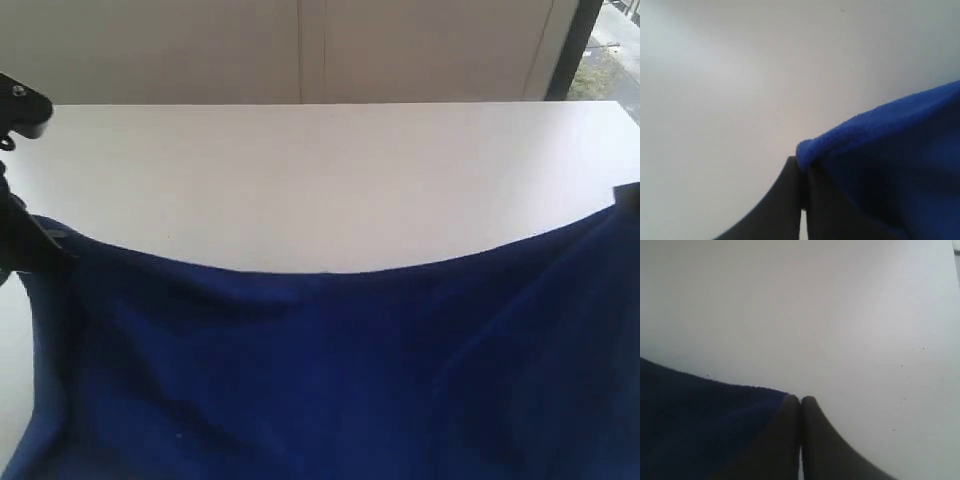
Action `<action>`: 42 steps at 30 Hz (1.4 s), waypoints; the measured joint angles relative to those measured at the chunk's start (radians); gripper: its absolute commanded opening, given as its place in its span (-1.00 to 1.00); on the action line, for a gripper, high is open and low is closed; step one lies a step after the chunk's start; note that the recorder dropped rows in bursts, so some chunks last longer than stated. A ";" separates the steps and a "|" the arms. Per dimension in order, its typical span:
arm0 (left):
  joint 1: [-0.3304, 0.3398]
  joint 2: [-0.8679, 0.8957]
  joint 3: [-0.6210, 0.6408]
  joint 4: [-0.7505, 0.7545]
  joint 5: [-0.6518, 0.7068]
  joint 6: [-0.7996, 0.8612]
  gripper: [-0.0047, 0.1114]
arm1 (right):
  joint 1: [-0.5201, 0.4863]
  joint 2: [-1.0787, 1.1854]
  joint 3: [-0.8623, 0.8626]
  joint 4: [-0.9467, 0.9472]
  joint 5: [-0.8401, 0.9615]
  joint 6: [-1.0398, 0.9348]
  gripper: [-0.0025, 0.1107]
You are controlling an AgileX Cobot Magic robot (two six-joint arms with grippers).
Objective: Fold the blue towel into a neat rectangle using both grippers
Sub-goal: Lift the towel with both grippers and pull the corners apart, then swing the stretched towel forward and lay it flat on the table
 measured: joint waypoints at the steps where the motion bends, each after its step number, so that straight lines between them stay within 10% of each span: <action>1: 0.000 0.035 0.003 0.048 -0.025 -0.047 -0.92 | 0.000 0.046 0.000 -0.014 -0.026 0.012 -0.96; 12: 0.115 0.422 0.003 0.568 -0.384 -0.530 -0.92 | 0.000 0.455 0.000 -0.041 -0.483 0.045 -0.96; 25: 0.265 0.447 0.003 0.596 -0.538 -0.555 -0.92 | 0.000 0.518 0.000 -0.043 -0.541 0.045 -0.96; 33: 0.265 0.181 0.023 0.417 -0.462 -0.511 -0.92 | 0.000 0.215 0.000 -0.043 -0.361 0.045 -0.96; 42: 0.163 -0.209 0.064 -0.198 -0.117 0.087 -0.92 | 0.000 -0.214 0.000 -0.043 -0.063 0.016 -0.96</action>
